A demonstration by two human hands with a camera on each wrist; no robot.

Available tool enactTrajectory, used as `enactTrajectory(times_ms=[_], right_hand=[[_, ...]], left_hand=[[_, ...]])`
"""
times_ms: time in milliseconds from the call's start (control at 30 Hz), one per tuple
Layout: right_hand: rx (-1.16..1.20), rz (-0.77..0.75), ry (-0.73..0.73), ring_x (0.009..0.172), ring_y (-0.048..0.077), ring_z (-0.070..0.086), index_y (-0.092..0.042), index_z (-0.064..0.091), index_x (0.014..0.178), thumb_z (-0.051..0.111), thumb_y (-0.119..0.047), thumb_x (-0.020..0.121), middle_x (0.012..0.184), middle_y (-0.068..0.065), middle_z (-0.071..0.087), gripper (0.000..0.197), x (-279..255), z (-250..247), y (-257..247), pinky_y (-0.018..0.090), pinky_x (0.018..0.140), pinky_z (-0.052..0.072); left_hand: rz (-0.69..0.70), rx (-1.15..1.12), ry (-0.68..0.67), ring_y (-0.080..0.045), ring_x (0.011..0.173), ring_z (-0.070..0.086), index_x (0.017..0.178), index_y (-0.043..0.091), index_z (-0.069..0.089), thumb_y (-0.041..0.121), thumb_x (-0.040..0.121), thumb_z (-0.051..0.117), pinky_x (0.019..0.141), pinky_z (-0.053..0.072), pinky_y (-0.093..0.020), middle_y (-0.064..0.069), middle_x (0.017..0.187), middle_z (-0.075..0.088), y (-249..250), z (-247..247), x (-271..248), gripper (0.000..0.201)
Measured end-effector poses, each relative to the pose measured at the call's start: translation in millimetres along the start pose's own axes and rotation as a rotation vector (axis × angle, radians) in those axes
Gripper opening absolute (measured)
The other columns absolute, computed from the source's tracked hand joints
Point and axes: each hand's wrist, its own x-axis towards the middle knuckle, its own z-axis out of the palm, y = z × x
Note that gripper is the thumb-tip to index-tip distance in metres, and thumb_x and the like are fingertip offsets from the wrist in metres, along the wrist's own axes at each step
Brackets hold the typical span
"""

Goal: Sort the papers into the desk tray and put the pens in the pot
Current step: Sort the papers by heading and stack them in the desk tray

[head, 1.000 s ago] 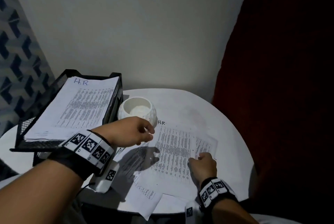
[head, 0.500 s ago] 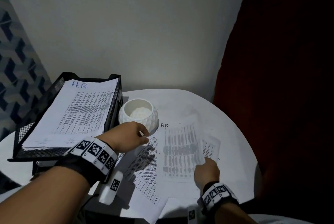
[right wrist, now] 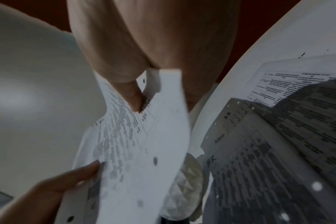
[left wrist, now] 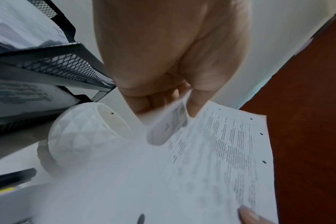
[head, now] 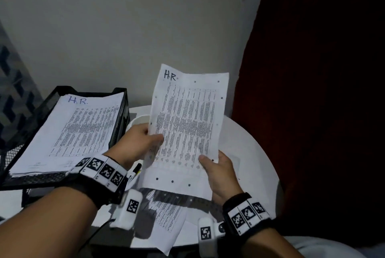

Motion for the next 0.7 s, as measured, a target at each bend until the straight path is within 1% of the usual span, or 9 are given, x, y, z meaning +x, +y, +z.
enactTrajectory(times_ms=[67, 133, 233, 333, 433, 500, 567, 633, 700], right_hand=[[-0.050, 0.052, -0.034, 0.087, 0.018, 0.077, -0.013, 0.070, 0.119, 0.066, -0.009, 0.100, 0.108, 0.004, 0.079, 0.020, 3.0, -3.2, 9.6, 0.030, 0.074, 0.062], [-0.141, 0.115, 0.082, 0.081, 0.016, 0.070, -0.015, 0.069, 0.117, 0.072, -0.017, 0.095, 0.107, 0.004, 0.072, 0.022, 12.5, -17.7, 26.4, 0.029, 0.065, 0.057], [-0.345, 0.240, 0.376, 0.096, 0.025, 0.072, -0.018, 0.063, 0.124, 0.084, -0.038, 0.073, 0.119, 0.007, 0.069, 0.058, 27.3, -52.5, 62.5, 0.044, 0.089, 0.061], [-0.672, 0.396, 0.466, 0.112, 0.036, 0.065, -0.018, 0.053, 0.139, 0.082, -0.053, 0.065, 0.129, 0.014, 0.064, 0.087, 28.3, -83.4, 89.6, 0.043, 0.098, 0.055], [-0.901, 0.437, 0.452, 0.129, 0.040, 0.049, -0.023, 0.034, 0.152, 0.085, -0.051, 0.070, 0.138, 0.017, 0.051, 0.100, 13.5, -80.6, 90.9, 0.047, 0.105, 0.046], [-1.003, 0.408, 0.392, 0.128, 0.038, 0.052, -0.030, 0.022, 0.157, 0.087, -0.046, 0.072, 0.136, 0.014, 0.056, 0.108, 17.9, -73.1, 103.1, 0.047, 0.104, 0.047], [-0.969, 0.376, 0.356, 0.110, 0.033, 0.066, -0.037, 0.007, 0.162, 0.083, -0.032, 0.078, 0.120, 0.010, 0.068, 0.114, 21.6, -66.3, 110.7, 0.045, 0.093, 0.056], [-0.839, 0.373, 0.354, 0.079, 0.026, 0.070, -0.038, -0.006, 0.164, 0.074, -0.012, 0.086, 0.092, 0.007, 0.071, 0.114, 23.6, -64.3, 109.3, 0.037, 0.069, 0.060], [-0.716, 0.331, 0.434, 0.074, 0.028, 0.068, -0.035, -0.009, 0.164, 0.064, -0.002, 0.092, 0.091, 0.009, 0.068, 0.108, 25.8, -65.3, 103.1, 0.036, 0.066, 0.058]], left_hand=[[-0.019, 0.008, 0.059, -0.022, 0.056, 0.063, 0.086, 0.011, 0.071, 0.007, 0.094, 0.064, 0.054, 0.051, -0.031, 0.000, 0.061, 0.069, -1.6, -5.1, -2.1, 0.011], [-0.037, 0.021, 0.112, -0.022, 0.051, 0.056, 0.081, 0.009, 0.066, 0.005, 0.095, 0.060, 0.050, 0.048, -0.032, -0.006, 0.059, 0.061, -0.8, -12.1, -3.0, 0.015], [-0.043, 0.083, 0.179, -0.025, 0.062, 0.061, 0.088, 0.007, 0.068, 0.007, 0.094, 0.060, 0.056, 0.051, -0.033, -0.015, 0.076, 0.067, -1.2, -23.0, -1.0, 0.010], [-0.043, 0.106, 0.222, -0.028, 0.069, 0.064, 0.091, 0.006, 0.068, 0.011, 0.095, 0.061, 0.062, 0.054, -0.036, -0.019, 0.084, 0.069, -2.7, -28.4, 1.9, 0.009], [-0.055, 0.108, 0.225, -0.028, 0.069, 0.064, 0.095, 0.005, 0.067, 0.012, 0.097, 0.060, 0.059, 0.054, -0.036, -0.017, 0.083, 0.067, -3.3, -27.7, 2.2, 0.009], [-0.062, 0.120, 0.221, -0.030, 0.071, 0.065, 0.094, 0.006, 0.067, 0.012, 0.097, 0.061, 0.064, 0.056, -0.041, -0.018, 0.082, 0.068, -4.2, -27.0, 2.9, 0.009], [-0.068, 0.130, 0.227, -0.031, 0.071, 0.066, 0.090, 0.007, 0.067, 0.013, 0.095, 0.061, 0.068, 0.058, -0.044, -0.018, 0.082, 0.069, -5.4, -26.9, 3.6, 0.009], [-0.070, 0.136, 0.233, -0.030, 0.069, 0.065, 0.090, 0.007, 0.066, 0.012, 0.096, 0.060, 0.064, 0.055, -0.040, -0.017, 0.080, 0.067, -5.4, -26.7, 3.0, 0.010], [-0.073, 0.144, 0.239, -0.028, 0.067, 0.062, 0.089, 0.007, 0.065, 0.010, 0.096, 0.060, 0.058, 0.052, -0.034, -0.016, 0.079, 0.065, -4.4, -26.4, 2.6, 0.010]])
